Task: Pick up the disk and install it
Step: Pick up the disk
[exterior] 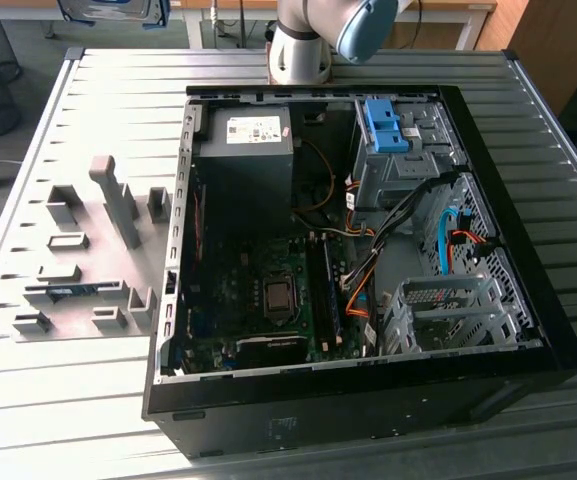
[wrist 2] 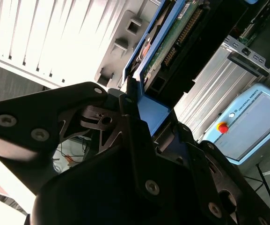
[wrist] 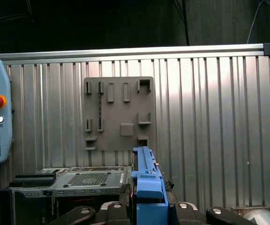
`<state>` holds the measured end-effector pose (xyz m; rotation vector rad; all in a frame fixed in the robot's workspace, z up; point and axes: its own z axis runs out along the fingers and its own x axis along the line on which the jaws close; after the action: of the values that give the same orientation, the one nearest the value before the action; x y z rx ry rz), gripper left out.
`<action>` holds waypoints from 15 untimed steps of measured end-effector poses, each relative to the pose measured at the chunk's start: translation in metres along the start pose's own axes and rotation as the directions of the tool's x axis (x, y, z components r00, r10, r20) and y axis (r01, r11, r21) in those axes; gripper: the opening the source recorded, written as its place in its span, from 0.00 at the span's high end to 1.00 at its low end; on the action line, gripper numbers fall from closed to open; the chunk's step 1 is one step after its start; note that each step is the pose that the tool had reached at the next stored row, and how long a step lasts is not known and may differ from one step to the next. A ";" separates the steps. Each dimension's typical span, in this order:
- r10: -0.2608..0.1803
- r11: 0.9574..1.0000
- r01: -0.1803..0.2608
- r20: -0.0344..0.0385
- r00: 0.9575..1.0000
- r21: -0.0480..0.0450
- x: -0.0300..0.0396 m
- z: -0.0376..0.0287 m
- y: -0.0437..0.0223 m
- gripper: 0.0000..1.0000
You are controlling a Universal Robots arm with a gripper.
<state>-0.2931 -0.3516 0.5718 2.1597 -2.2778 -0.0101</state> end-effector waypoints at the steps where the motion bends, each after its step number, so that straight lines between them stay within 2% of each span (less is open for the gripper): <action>1: 0.000 1.000 0.000 0.000 1.000 0.000 0.0000 0.0000 -0.0002 0.63; 11: 0.000 1.000 0.000 0.000 1.000 0.000 0.0028 0.0000 -0.0005 0.63; 15: 0.000 1.000 0.000 0.000 1.000 0.000 0.0027 0.0000 -0.0037 0.63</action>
<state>-0.2896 -0.3545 0.5718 2.1598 -2.2777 -0.0101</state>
